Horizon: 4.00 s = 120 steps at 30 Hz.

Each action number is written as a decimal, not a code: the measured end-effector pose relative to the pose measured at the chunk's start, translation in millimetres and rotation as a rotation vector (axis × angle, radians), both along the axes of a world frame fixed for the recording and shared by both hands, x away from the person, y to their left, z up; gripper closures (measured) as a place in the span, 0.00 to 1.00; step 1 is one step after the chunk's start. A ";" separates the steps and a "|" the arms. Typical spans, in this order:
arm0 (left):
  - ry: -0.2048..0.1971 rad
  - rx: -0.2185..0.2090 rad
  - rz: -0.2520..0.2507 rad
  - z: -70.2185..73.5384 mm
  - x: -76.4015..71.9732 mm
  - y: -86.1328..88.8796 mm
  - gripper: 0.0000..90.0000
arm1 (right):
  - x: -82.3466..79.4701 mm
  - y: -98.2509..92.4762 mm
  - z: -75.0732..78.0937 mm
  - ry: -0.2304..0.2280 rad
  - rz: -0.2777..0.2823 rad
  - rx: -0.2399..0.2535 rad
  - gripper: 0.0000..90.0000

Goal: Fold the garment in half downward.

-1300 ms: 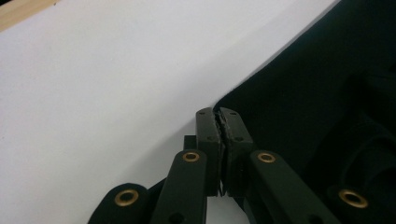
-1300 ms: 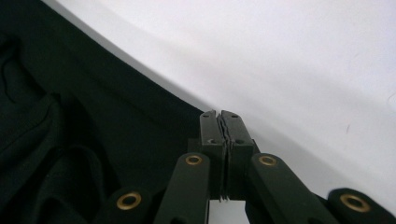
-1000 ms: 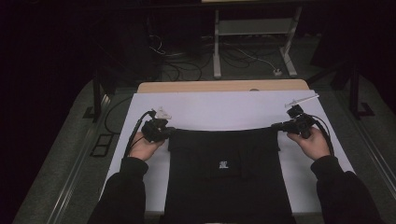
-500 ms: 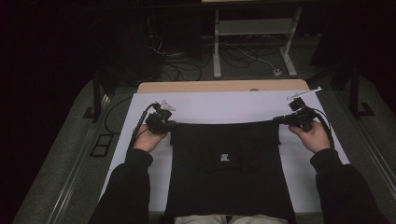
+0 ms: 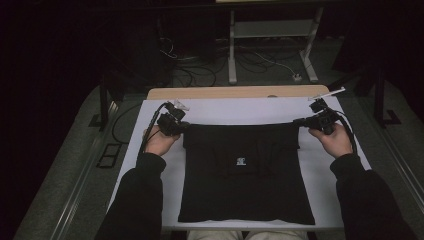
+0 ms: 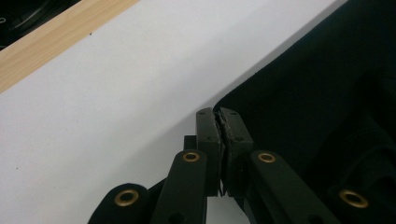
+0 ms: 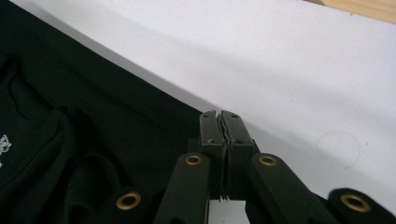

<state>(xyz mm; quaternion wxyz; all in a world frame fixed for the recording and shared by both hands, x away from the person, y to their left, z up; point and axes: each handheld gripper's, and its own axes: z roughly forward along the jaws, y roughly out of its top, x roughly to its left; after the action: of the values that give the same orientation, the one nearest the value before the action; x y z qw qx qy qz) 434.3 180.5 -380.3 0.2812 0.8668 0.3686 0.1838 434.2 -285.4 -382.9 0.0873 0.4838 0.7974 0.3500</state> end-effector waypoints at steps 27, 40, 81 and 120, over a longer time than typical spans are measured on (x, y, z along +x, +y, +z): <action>-0.015 -0.002 0.018 -1.3 25.7 -2.4 0.96 | 25.7 0.3 -3.6 -0.011 -0.039 0.015 0.96; -0.013 -0.005 0.034 1.8 37.5 -5.3 0.96 | 32.3 -1.8 2.1 -0.036 -0.047 0.032 0.96; 0.117 -0.051 0.098 -50.4 61.9 -0.2 0.95 | 59.1 1.0 -49.6 0.078 -0.095 0.083 0.95; 0.189 -0.324 -0.084 -18.5 36.0 -8.2 0.00 | 26.0 18.0 -11.8 -0.049 -0.014 0.144 0.00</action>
<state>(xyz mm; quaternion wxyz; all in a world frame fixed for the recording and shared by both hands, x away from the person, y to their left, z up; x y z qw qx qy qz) 470.3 172.3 -398.8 0.3885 0.8383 0.3816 0.0277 460.2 -267.4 -394.6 0.0742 0.4855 0.7643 0.4177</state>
